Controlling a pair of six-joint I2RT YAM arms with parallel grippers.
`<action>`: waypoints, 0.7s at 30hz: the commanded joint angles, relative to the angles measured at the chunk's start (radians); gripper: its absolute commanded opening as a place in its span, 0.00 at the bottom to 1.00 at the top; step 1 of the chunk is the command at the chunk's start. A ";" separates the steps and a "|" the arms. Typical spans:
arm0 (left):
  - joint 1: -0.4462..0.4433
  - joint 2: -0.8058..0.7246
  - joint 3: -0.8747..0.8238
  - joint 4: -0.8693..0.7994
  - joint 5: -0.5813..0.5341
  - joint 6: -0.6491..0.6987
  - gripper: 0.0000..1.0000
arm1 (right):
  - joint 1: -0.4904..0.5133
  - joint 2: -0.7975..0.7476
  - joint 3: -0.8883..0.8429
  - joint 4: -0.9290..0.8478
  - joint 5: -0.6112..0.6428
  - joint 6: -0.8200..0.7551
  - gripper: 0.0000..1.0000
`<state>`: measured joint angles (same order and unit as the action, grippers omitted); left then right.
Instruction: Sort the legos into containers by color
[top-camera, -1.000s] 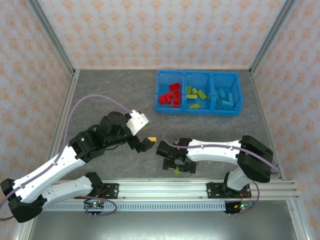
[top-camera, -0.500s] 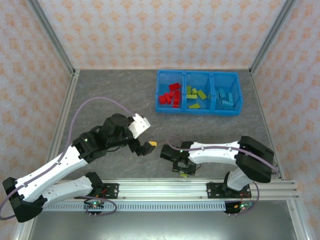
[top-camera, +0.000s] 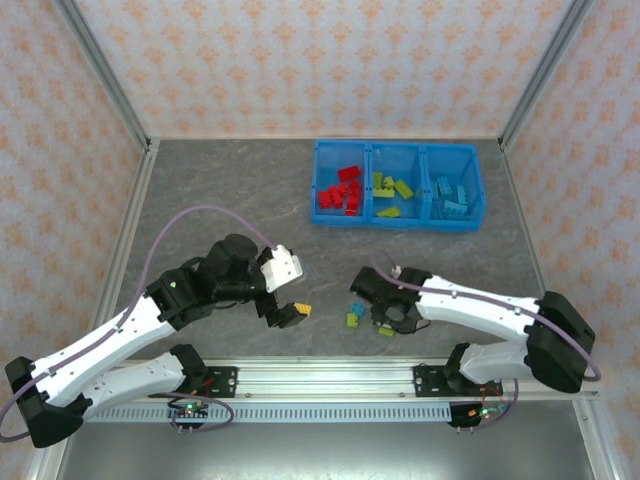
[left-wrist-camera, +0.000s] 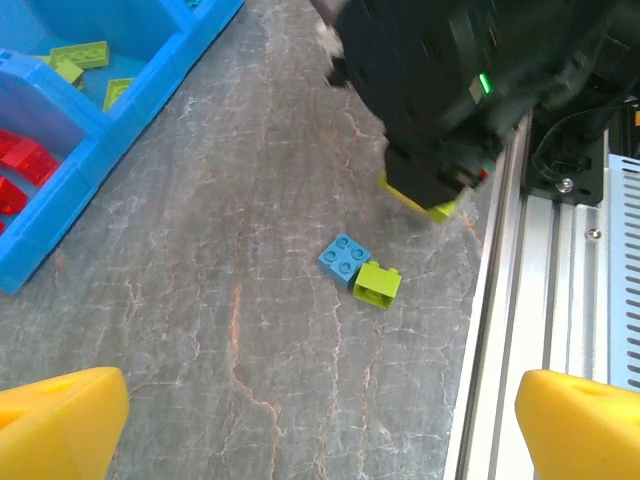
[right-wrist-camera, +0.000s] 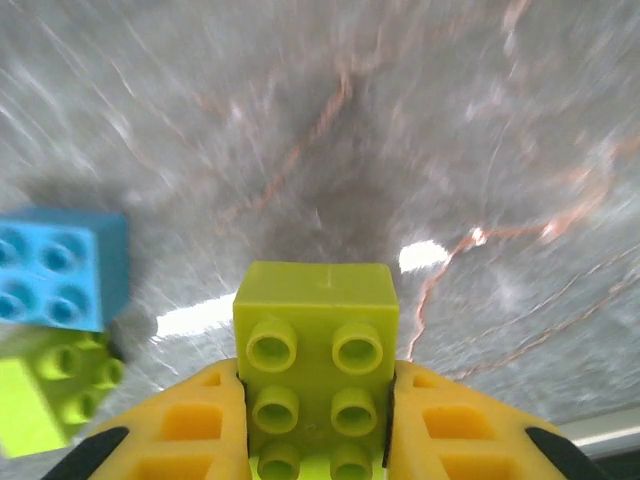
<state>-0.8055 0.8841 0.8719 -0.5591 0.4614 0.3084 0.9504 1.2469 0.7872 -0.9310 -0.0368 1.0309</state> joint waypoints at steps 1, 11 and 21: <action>-0.016 -0.002 -0.012 0.039 0.033 -0.014 1.00 | -0.126 -0.057 0.113 -0.072 0.108 -0.154 0.22; -0.017 0.049 0.020 0.077 -0.096 -0.216 1.00 | -0.535 0.261 0.570 0.092 0.142 -0.526 0.23; -0.022 -0.013 -0.004 0.039 -0.184 -0.323 1.00 | -0.674 0.731 1.025 0.002 0.050 -0.641 0.34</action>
<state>-0.8181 0.9092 0.8684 -0.5125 0.3317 0.0406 0.2832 1.9293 1.7195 -0.8486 0.0326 0.4541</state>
